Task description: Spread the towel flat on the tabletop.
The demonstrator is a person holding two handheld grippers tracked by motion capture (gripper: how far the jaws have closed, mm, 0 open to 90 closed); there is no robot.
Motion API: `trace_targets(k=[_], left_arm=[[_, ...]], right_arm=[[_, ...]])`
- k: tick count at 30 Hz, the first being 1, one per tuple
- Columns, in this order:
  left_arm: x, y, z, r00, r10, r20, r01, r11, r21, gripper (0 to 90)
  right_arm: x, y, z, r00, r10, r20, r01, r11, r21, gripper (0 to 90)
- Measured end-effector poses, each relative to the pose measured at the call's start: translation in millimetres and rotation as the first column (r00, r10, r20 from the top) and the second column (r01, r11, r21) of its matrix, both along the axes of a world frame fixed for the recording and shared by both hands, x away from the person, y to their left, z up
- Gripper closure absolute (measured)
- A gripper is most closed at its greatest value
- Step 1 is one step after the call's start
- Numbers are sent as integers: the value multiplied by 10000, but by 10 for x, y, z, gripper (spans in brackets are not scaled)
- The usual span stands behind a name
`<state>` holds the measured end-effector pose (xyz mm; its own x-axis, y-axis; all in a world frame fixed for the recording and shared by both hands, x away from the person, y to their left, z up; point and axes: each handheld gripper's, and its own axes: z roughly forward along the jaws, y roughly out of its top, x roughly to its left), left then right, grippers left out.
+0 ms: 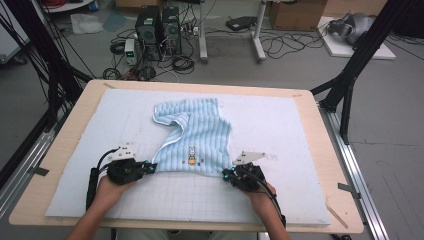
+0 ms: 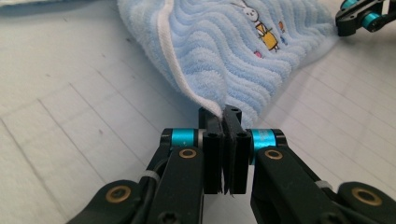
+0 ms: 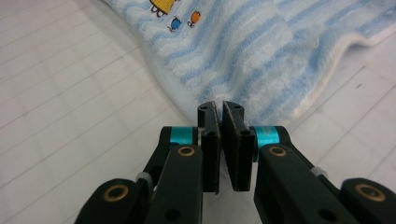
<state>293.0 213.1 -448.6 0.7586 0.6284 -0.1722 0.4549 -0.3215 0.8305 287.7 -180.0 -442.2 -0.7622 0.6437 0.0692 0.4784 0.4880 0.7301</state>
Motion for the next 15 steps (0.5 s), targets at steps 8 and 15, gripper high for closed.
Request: trace_targets(k=[8,15], left_arm=[[-368,27,42,9979,-645,69,644,9979,65,868],[-664,64,64,9911,-1328,-27,1328,9911,79,867]], right_arm=[[-383,-41,31,9997,251,-43,-250,9996,153,855],[-724,-84,97,9976,692,-102,-688,9970,347,855]])
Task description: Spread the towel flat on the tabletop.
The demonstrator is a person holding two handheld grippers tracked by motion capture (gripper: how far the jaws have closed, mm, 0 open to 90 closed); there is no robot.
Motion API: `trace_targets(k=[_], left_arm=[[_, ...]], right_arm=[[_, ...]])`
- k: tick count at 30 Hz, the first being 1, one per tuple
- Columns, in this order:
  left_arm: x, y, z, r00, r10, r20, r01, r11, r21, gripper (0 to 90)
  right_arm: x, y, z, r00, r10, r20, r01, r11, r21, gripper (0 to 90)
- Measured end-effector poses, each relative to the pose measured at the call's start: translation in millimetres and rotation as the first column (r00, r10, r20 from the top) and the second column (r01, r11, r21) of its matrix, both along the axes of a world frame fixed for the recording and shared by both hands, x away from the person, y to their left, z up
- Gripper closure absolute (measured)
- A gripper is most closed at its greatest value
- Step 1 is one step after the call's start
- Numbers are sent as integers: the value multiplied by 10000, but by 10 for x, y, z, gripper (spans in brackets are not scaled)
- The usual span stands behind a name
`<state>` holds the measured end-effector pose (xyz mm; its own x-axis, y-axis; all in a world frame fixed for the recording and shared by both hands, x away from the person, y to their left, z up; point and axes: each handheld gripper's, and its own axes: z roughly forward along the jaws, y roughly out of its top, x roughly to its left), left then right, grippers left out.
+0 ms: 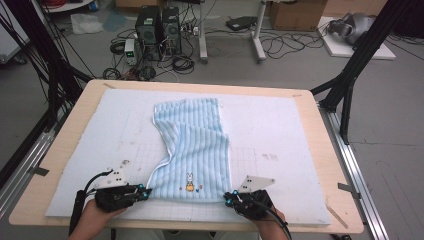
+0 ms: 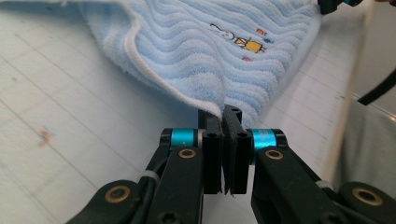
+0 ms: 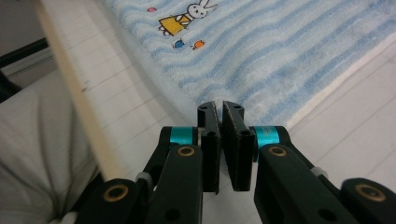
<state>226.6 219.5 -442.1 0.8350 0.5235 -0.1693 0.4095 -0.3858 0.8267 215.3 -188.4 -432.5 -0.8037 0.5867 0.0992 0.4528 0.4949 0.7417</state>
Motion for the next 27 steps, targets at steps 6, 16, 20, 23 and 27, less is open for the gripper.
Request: trace_targets(k=[6,16,20,23,27], left_arm=[[-179,12,5,9989,-464,-3,464,9989,115,850],[149,86,172,9693,2344,742,-2280,9699,-859,422],[431,12,149,9582,2809,535,-2759,9575,-845,422],[641,-97,91,9570,2888,271,-2877,9569,-405,419],[841,-258,-21,9571,2897,0,-2895,9566,332,421]], right_arm=[[-220,-4,-25,9997,206,-155,-207,9998,-58,847],[139,-45,96,9780,-1902,858,1831,9795,841,476],[368,32,14,9813,-1802,673,1754,9819,716,577],[482,148,-61,9869,-1580,337,1564,9867,452,633],[565,284,-129,9926,-1195,214,1202,9921,-365,662]])
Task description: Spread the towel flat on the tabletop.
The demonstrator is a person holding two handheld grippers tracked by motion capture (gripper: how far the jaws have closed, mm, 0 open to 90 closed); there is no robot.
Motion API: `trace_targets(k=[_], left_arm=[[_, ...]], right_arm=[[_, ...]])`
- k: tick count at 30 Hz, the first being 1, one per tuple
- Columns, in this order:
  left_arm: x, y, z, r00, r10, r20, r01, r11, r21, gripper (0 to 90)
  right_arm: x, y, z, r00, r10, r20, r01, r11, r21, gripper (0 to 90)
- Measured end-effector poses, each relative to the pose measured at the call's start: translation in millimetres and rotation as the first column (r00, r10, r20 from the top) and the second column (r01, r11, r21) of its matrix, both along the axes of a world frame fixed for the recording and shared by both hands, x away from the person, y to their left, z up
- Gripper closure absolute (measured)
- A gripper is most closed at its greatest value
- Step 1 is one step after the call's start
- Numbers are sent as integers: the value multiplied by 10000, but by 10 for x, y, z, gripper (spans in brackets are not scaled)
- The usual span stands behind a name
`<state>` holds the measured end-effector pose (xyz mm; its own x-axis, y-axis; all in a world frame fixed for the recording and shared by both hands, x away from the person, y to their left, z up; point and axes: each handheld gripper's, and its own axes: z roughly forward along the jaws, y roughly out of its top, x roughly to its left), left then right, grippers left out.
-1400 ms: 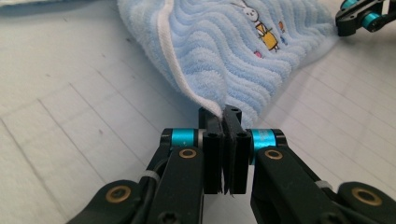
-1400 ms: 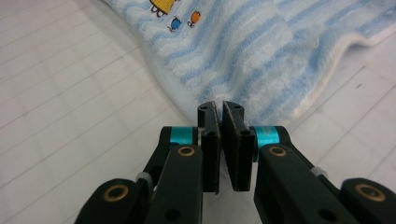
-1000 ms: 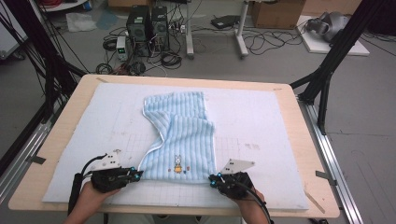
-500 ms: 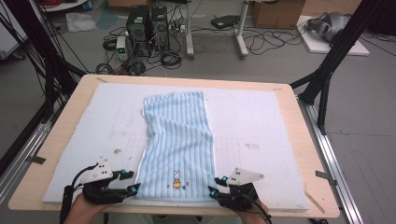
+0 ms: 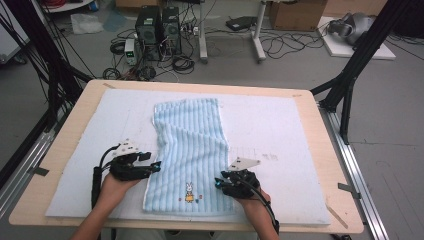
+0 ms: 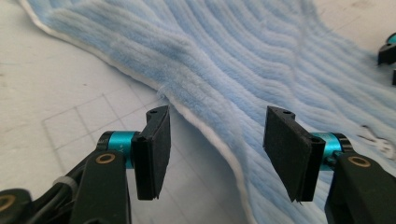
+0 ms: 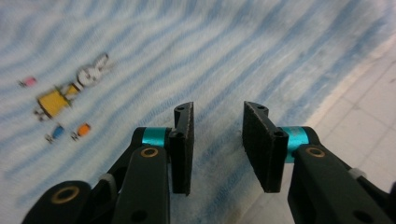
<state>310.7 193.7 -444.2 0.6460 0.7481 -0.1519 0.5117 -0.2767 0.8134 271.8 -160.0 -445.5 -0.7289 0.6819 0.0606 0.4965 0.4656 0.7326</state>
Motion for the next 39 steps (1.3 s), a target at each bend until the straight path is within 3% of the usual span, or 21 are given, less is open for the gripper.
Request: trace_targets(k=[2,4,5,7,8,17,18,20,22,25,29,33,36,39], left_arm=[[32,-68,-63,9996,-204,-172,209,9993,303,446],[2,-108,-68,10000,-23,97,16,9976,697,547],[-11,-104,-63,9993,-381,28,378,9967,718,650],[-53,-93,-61,9980,-636,53,630,9947,815,832],[-80,-89,-62,9978,-668,33,664,9947,781,845],[-251,76,-38,9893,-1392,-429,1413,9886,524,833],[-244,84,-34,9914,-1253,-384,1269,9910,424,790],[-187,104,-6,9959,-884,-201,888,9958,206,619],[-107,127,38,9982,-599,44,599,9982,-56,540],[4,140,90,9992,-247,324,261,9986,-449,500],[150,138,128,9987,71,511,-35,9975,-704,480],[223,134,163,9966,213,800,-154,9972,-733,464],[264,137,170,9950,397,915,-329,9967,-744,462],[290,136,143,9951,531,834,-476,9967,-663,461]], right_arm=[[7,9,6,9999,141,21,-141,9998,-119,725],[14,-10,17,9996,256,-84,-258,9995,-176,811],[11,-16,19,9992,323,-227,-325,9994,-106,850],[-1,-38,27,9969,681,-384,-685,9976,-103,864],[-10,-48,35,9953,854,-462,-862,9962,-145,866],[-156,-159,53,9764,1801,-1188,-1790,9836,200,857],[-151,-160,59,9746,1863,-1245,-1848,9825,230,839],[-95,-166,77,9762,1919,-1012,-1902,9814,261,803],[-4,-183,99,9816,1784,-688,-1760,9836,393,778],[187,-217,133,9919,1262,-138,-1251,9900,651,745],[461,-275,193,9987,468,-178,-434,9867,1569,660],[632,-248,246,9992,-171,367,139,9963,849,626],[822,-221,220,9934,-902,712,863,9947,563,613],[1036,-166,152,9874,-1395,750,1369,9899,378,619]])
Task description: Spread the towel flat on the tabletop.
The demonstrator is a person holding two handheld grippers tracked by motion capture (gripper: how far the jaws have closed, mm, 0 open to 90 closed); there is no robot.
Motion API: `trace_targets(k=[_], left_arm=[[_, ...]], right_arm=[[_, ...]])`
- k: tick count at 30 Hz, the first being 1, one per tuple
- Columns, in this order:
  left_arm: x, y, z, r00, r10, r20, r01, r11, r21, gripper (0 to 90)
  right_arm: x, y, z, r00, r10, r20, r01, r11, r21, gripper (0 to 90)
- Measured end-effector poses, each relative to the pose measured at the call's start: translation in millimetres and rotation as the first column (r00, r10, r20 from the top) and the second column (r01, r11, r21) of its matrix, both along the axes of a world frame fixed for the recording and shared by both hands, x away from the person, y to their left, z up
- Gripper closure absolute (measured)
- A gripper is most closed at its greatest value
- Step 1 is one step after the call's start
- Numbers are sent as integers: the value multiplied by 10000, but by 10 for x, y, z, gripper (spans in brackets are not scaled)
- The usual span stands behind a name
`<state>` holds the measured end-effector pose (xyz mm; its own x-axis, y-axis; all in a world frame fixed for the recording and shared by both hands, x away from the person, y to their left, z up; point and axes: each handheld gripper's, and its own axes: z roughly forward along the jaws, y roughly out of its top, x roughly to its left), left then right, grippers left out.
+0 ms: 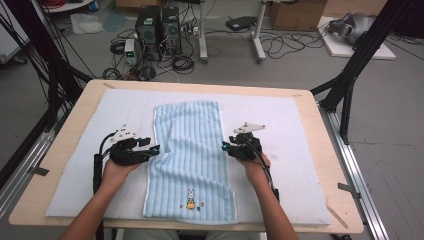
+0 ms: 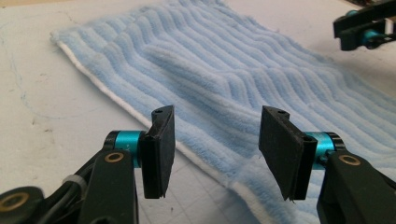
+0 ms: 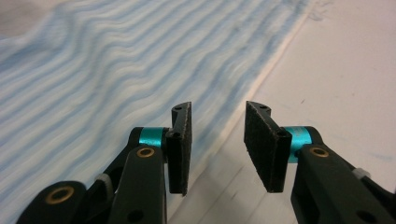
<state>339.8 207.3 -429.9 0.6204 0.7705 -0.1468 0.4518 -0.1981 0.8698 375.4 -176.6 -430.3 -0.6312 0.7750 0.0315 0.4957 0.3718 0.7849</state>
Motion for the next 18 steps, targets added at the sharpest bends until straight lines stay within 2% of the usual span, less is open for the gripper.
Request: trace_targets(k=[4,6,7,8,9,12,14,16,18], left_arm=[[41,20,-34,9997,187,-125,-187,9998,9,461],[63,38,-52,9993,303,-212,-302,9995,44,461],[78,47,-57,9992,295,-277,-293,9995,84,461],[94,50,-54,9989,304,-351,-299,9994,147,461],[107,52,-49,9989,339,-332,-335,9994,132,462],[163,62,-12,9986,402,-332,-395,9990,228,462],[218,53,10,9985,458,-294,-450,9986,282,462],[293,34,22,9982,524,-305,-516,9983,259,463],[388,0,21,9977,598,-305,-589,9978,295,462]], right_arm=[[202,97,-107,9983,-349,-475,342,9993,-159,657],[240,144,-147,9976,-370,-593,333,9975,-621,751],[244,140,-154,9976,-252,-642,221,9985,-494,832],[240,138,-146,9975,-294,-647,257,9980,-581,862],[230,135,-136,9981,-317,-531,268,9955,-913,871],[193,61,-105,9960,-680,-577,596,9889,-1364,873],[162,-27,-104,9944,-917,-520,835,9864,-1414,873],[135,-96,-110,9945,-905,-529,837,9893,-1194,850],[113,-145,-96,9954,-829,-490,793,9943,-711,759]])
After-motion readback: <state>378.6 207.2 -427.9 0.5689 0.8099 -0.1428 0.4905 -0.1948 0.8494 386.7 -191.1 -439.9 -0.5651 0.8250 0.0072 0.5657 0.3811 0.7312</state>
